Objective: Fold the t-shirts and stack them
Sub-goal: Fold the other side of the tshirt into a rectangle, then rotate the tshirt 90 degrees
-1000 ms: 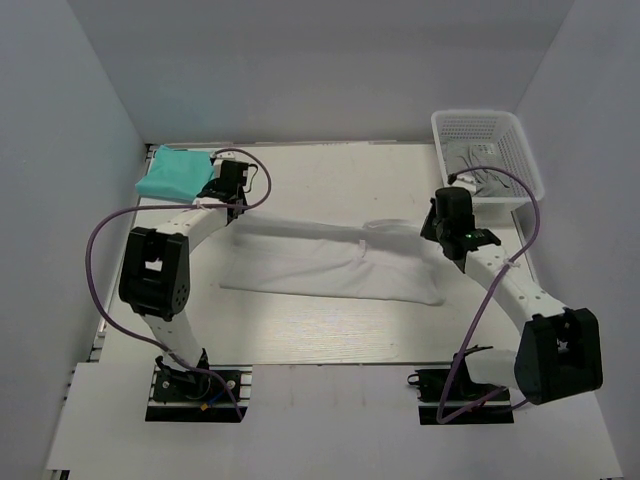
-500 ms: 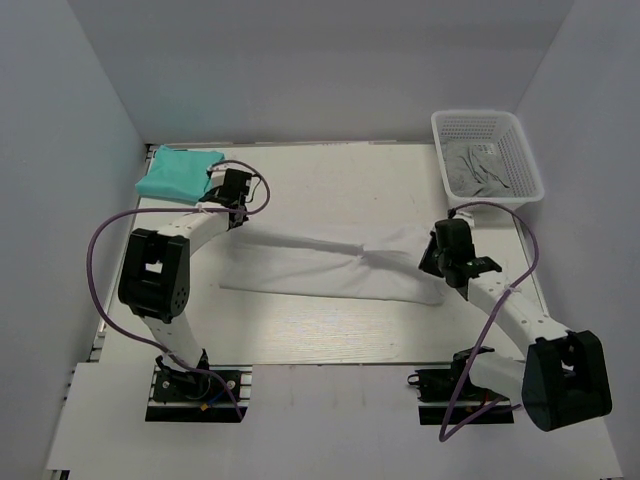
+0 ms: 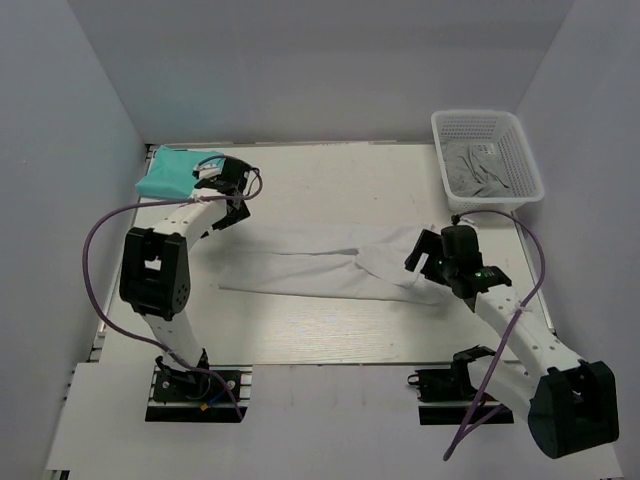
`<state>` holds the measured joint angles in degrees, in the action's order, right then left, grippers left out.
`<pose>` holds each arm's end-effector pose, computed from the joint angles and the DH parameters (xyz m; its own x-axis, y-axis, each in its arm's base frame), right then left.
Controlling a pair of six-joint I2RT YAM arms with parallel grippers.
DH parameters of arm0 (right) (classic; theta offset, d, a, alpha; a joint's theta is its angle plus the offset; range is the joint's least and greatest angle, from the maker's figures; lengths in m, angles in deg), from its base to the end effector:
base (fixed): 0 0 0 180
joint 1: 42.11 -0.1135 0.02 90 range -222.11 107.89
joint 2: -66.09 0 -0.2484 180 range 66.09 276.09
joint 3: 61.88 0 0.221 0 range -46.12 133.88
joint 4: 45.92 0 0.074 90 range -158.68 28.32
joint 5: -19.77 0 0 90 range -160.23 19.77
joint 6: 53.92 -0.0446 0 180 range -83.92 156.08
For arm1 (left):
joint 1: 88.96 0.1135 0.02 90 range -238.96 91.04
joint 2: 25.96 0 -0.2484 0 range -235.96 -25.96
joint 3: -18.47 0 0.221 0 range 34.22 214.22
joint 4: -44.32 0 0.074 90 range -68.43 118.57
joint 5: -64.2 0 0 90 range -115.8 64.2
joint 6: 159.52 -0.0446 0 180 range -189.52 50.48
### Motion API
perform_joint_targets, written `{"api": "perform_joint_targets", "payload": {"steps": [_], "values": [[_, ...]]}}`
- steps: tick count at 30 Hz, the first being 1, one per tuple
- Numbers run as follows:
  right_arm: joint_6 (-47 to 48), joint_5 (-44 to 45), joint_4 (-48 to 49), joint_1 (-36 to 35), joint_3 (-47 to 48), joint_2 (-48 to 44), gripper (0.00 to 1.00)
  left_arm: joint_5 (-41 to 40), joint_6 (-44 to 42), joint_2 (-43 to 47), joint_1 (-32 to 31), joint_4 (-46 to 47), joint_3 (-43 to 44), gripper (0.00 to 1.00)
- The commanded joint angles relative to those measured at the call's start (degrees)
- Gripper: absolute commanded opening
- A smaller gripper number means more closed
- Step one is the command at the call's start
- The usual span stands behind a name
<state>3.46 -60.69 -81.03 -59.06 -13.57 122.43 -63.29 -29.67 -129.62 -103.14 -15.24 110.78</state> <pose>0.1813 0.0475 0.2087 -0.6435 0.3596 -0.6757 0.2079 0.9317 0.2979 0.3277 -0.0548 0.2080 -0.7043 -0.3465 -0.6196 -0.5860 0.7764 0.2320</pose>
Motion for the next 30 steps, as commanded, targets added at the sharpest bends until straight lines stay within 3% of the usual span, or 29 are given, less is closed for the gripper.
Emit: {"api": "perform_joint_targets", "payload": {"steps": [1, 2, 4, 9, 15, 18, 19, 21, 22, 23, 25, 26, 28, 29, 30], "values": [[1.24, -7.93, 7.99, -0.19, 3.39, 2.1, 0.9, 17.68, -6.44, 6.87, -0.42, 9.59, -1.83, 1.0], [1.16, -8.92, 7.84, -0.36, 4.0, 3.5, 0.9, 21.9, -7.94, 6.89, -0.42, 16.58, -4.98, 1.0], [0.98, -8.93, 7.4, -0.1, 6.55, 9.92, 0.9, 29.11, -9.7, 6.89, -0.42, 20.16, -6.15, 1.0], [-0.16, -9.01, 6.17, 0.16, 10.24, 22.92, 0.9, 29.32, -7.52, -2.5, -0.94, 15.34, -5.27, 1.0], [-0.43, -8.93, 5.73, 0.95, 16.65, 36.88, 0.9, 38.35, -3.57, 0.46, -1.47, 19.11, -17.65, 1.0], [1.67, -8.66, 5.73, 2.18, 27.34, 46.28, 0.9, 43.88, -1.02, 3.37, -4.01, 19.73, -23.72, 1.0], [2.55, -12.23, 5.04, 2.45, 30.08, 48.41, 0.9, 44.96, -0.05, 3.98, -5.85, 17.82, -26.08, 1.0], [6.51, -14.98, 3.98, 3.33, 42.43, 58.33, 0.9, 51.77, 0.75, 5.82, -8.14, 15.17, -27.77, 1.0], [8.0, -20.04, 2.76, 3.33, 45.72, 60.88, 0.9, 55.21, 0.75, 6.7, -11.02, 11.85, -28.3, 1.0], [10.62, -21.83, 2.66, 3.5, 56.02, 68.91, 0.9, 58.38, 0.75, 8.02, -12.62, 10.34, -28.3, 1.0], [13.01, -29.81, 0.81, 3.59, 63.56, 74.07, 0.9, 59.3, -0.22, 14.14, -15.26, 6.39, -28.82, 1.0], [13.8, -34.8, 1.59, 3.76, 73.52, 81.58, 0.9, 59.99, -0.74, 16.53, -16.66, 6.37, -28.83, 1.0], [13.46, -40.9, 2.49, 3.68, 81.05, 87.85, 0.9, 64.19, -3.9, 20.14, -17.63, 8.72, -28.83, 1.0], [13.64, -44.92, 2.48, 3.68, 88.05, 89.2, 0.9, 72.31, -4.95, 22.6, -18.86, 11.35, -29.44, 1.0], [16.42, -45.57, 2.31, 3.24, 92.03, 89.99, 0.9, 74.74, -4.96, 23.58, -19.57, 13.47, -29.44, 1.0]]}}
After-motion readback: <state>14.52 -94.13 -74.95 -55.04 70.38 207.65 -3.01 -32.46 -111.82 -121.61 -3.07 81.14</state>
